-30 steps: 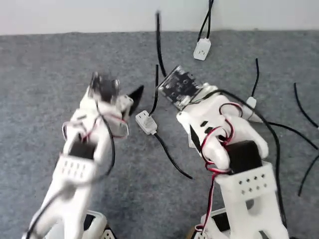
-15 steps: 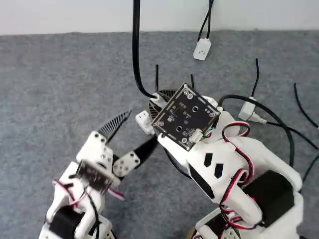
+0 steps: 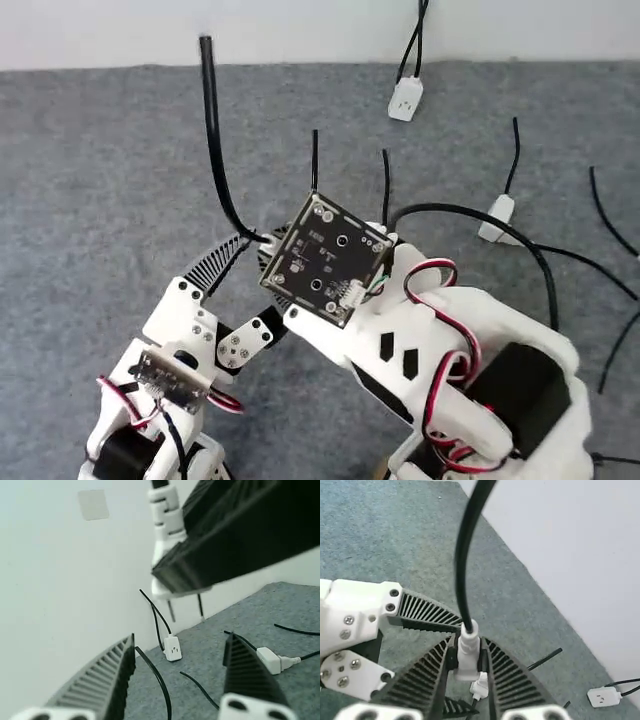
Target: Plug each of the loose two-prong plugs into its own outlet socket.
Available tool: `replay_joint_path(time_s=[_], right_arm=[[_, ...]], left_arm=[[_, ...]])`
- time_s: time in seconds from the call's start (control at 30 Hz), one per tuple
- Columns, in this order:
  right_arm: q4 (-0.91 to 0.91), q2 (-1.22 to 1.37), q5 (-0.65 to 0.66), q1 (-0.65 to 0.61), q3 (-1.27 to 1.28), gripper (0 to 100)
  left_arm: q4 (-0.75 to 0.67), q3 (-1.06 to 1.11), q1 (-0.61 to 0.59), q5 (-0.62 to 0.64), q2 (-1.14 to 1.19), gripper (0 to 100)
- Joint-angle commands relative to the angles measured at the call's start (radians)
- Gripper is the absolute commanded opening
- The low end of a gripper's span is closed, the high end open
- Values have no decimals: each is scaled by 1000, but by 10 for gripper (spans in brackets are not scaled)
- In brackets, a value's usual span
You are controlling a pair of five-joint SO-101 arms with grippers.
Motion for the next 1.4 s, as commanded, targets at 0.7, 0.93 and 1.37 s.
replay_joint_path(time_s=[0.7,0.93,1.37], right_arm=[[28,-5,-8,4,61,8],[71,-7,-8,2,61,8],[127,-21,-3,4,63,8]], left_arm=[[41,-51,-49,18,-15,269],[41,-51,-49,18,-15,269],[41,-51,-51,18,-15,269]])
